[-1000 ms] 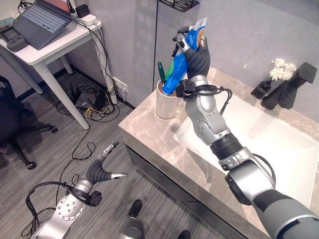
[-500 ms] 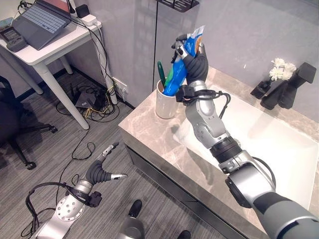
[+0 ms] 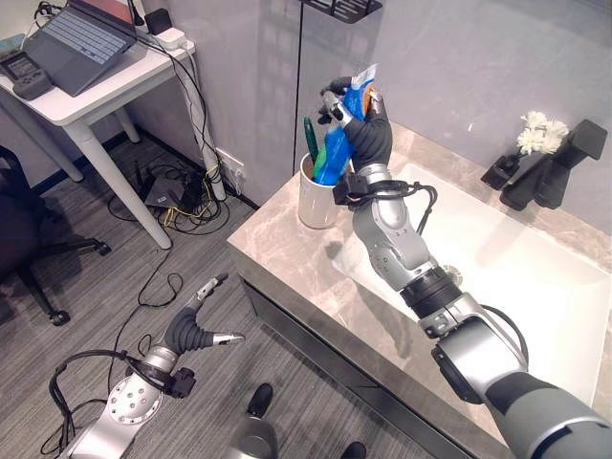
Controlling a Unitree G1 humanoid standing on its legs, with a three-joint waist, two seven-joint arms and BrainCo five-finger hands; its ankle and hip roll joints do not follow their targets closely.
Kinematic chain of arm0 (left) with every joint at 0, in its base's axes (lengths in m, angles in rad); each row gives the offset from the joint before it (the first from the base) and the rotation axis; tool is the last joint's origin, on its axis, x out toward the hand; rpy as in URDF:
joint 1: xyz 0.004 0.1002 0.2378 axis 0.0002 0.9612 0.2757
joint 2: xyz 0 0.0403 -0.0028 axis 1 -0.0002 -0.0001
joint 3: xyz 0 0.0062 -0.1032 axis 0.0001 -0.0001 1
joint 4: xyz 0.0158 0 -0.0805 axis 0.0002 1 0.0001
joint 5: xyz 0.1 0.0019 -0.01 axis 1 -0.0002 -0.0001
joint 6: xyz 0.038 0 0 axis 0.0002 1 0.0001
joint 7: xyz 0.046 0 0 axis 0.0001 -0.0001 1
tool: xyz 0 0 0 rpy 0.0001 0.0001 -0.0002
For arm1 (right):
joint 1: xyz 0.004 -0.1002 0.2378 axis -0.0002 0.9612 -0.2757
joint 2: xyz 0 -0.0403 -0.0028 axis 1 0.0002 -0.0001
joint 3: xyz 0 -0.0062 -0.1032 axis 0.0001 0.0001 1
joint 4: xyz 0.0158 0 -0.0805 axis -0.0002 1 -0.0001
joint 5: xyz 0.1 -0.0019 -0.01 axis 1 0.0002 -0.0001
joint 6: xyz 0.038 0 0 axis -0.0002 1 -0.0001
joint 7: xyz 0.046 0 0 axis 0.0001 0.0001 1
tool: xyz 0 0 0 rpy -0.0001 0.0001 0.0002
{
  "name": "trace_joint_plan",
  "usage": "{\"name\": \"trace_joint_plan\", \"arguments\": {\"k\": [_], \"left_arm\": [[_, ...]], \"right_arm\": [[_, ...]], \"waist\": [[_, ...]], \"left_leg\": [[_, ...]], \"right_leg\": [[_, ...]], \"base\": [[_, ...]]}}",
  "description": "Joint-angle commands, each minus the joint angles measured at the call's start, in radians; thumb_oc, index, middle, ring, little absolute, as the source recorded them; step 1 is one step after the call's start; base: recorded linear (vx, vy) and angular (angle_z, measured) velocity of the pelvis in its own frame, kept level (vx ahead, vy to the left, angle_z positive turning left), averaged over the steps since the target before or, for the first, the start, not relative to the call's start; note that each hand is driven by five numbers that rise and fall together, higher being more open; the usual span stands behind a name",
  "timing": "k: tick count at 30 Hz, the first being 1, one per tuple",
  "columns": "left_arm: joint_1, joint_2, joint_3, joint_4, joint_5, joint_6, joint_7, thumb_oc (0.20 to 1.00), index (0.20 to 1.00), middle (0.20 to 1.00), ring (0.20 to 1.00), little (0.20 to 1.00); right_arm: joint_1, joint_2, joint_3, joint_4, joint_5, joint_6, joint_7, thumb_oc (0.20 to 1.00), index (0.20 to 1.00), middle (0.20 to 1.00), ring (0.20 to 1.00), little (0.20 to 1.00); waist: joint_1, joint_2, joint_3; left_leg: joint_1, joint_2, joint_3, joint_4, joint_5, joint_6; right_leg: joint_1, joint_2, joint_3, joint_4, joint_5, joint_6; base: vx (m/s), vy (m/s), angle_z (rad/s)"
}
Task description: Put brush and paste in cup on sink, flatten towel.
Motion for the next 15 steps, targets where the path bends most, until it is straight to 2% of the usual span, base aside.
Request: {"name": "trace_joint_plan", "arguments": {"k": [1,15], "left_arm": [[0.014,0.031,-0.003,-0.021,-0.025,-0.052,0.003,1.0,1.0,1.0,1.0,1.0],[-0.046,0.011,-0.085,0.122,0.008,-0.045,0.008,1.0,1.0,1.0,1.0,1.0]], "right_arm": [[-0.06,-0.031,-0.002,-0.033,-0.046,-0.037,0.01,1.0,1.0,1.0,1.0,1.0],[-0.05,-0.023,-0.021,-0.092,-0.074,-0.047,-0.018,1.0,1.0,1.0,1.0,1.0]], "waist": [[-0.001,-0.024,-0.02],[-0.002,-0.015,-0.032]], "left_leg": [[0.01,-0.074,0.039,0.006,-0.054,0.07],[0.025,-0.067,0.054,0.006,-0.058,0.067]], "right_leg": [[0.042,-0.044,0.093,0.0,0.097,0.007],[0.05,-0.043,0.102,0.0,0.097,0.008]], "base": [[0.0,0.0,0.0],[0.0,-0.001,-0.01]]}}
